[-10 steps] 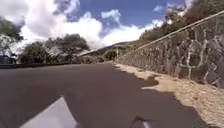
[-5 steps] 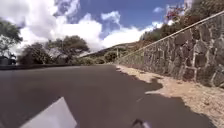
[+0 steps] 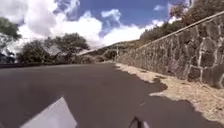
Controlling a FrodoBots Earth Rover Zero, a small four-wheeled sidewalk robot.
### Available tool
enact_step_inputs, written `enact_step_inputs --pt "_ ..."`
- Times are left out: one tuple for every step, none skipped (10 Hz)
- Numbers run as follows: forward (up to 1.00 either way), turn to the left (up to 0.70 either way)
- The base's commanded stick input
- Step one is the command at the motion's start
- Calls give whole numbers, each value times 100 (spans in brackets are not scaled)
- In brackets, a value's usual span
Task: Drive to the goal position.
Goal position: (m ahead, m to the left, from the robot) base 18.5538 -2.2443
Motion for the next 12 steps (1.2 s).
enact_step_inputs --pt "45 0" --pt "45 0" --pt "45 0" --pt "45 0" --pt "45 0" --pt "45 0" --pt "45 0" --pt "45 0" --pt "45 9" --pt "45 19" --pt "45 27" --pt "45 27"
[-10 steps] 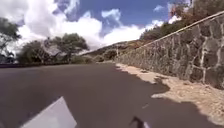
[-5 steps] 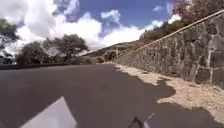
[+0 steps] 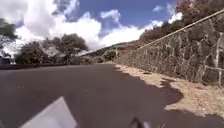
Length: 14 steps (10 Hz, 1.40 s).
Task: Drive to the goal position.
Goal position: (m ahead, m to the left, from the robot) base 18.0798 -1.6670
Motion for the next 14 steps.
enact_step_inputs --pt "45 27" --pt "45 22" --pt "45 12" --pt "45 1" --pt "45 0" --pt "45 0" --pt "45 0" --pt "45 0" --pt "45 0" --pt "45 0" --pt "45 0" --pt "45 0" --pt "45 0" --pt "45 0"
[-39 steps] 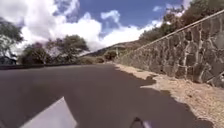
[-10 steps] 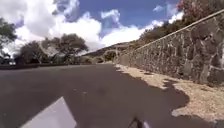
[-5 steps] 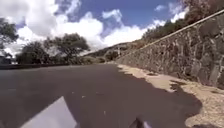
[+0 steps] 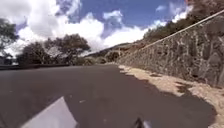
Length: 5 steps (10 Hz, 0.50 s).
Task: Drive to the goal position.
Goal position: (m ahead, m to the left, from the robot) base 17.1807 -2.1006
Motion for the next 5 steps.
enact_step_inputs --pt "45 0" --pt "45 0" --pt "45 0" --pt "45 0" --pt "45 0"
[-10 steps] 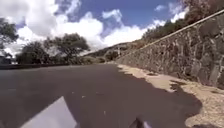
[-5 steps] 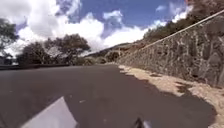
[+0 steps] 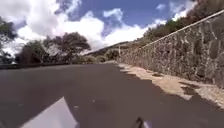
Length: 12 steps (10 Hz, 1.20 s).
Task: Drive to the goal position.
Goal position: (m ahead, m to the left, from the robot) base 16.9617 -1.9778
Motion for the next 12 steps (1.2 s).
enact_step_inputs --pt "45 0" --pt "45 0" --pt "45 0" --pt "45 0" --pt "45 0" --pt "45 0" --pt "45 0" --pt "45 0" --pt "45 0" --pt "45 0" --pt "45 0" --pt "45 0"
